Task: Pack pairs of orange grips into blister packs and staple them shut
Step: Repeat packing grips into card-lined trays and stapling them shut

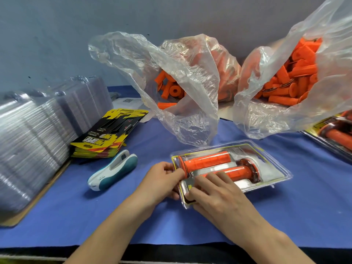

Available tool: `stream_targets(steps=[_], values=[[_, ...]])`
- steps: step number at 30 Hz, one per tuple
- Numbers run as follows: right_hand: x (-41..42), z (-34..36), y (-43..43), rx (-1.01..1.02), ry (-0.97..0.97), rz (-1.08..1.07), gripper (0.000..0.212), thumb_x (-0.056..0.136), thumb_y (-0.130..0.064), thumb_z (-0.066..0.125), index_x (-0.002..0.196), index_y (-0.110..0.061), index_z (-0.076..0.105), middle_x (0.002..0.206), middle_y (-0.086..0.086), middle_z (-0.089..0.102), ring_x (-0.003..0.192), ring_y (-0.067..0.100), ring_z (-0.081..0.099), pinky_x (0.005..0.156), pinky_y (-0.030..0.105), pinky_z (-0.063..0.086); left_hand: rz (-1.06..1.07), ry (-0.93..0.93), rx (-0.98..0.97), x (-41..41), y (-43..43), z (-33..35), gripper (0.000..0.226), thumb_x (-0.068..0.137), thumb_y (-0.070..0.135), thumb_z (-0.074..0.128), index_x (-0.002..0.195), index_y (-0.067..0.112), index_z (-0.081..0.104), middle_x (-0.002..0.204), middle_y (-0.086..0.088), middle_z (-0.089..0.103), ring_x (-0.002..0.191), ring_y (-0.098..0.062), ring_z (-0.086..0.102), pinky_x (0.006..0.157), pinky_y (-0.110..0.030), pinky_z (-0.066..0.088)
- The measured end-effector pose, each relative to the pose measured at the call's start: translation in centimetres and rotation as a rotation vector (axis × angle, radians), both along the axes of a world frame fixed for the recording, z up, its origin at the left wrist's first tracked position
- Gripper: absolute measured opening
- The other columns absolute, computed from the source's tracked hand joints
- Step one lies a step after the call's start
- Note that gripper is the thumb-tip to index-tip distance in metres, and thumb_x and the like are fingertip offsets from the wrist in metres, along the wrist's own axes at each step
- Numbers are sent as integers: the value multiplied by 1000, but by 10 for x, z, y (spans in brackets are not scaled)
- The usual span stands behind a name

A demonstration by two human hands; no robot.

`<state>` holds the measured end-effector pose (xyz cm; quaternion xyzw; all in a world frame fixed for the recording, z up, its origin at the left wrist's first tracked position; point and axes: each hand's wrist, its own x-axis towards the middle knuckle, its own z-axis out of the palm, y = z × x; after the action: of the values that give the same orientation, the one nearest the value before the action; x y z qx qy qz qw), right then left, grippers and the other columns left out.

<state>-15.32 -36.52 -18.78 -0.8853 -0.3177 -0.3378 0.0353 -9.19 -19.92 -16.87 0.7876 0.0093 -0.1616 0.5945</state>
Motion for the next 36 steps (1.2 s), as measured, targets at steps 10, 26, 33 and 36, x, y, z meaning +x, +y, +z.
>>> stream_targets(steps=[10,26,33,36], values=[[-8,9,-5,-56,4,77,13,87,-21,68,75,-24,61,75,-6,53,66,17,50,64,30,43,-79,117,71,22,9,12,34,95,24,53,72,6,69,63,-9,67,45,-13,58,39,-19,41],[-10,6,-36,123,88,-10,14,78,-16,62,87,-22,54,94,-6,57,80,23,52,76,35,42,-416,-1154,647,9,37,-6,30,85,28,58,115,25,58,116,10,57,107,-14,56,92,-29,44],[-15,4,-45,131,180,-17,24,76,-14,55,96,-26,47,99,-9,60,86,22,53,81,34,45,-485,-1484,738,0,8,-4,5,93,17,66,94,14,69,94,-1,66,82,-24,62,79,-36,51],[-18,1,-41,121,158,-149,24,82,-26,58,106,-27,60,95,-8,60,83,21,55,78,34,49,-523,-1591,818,-8,2,-3,8,97,15,61,93,15,68,89,-2,63,77,-24,58,76,-36,49]])
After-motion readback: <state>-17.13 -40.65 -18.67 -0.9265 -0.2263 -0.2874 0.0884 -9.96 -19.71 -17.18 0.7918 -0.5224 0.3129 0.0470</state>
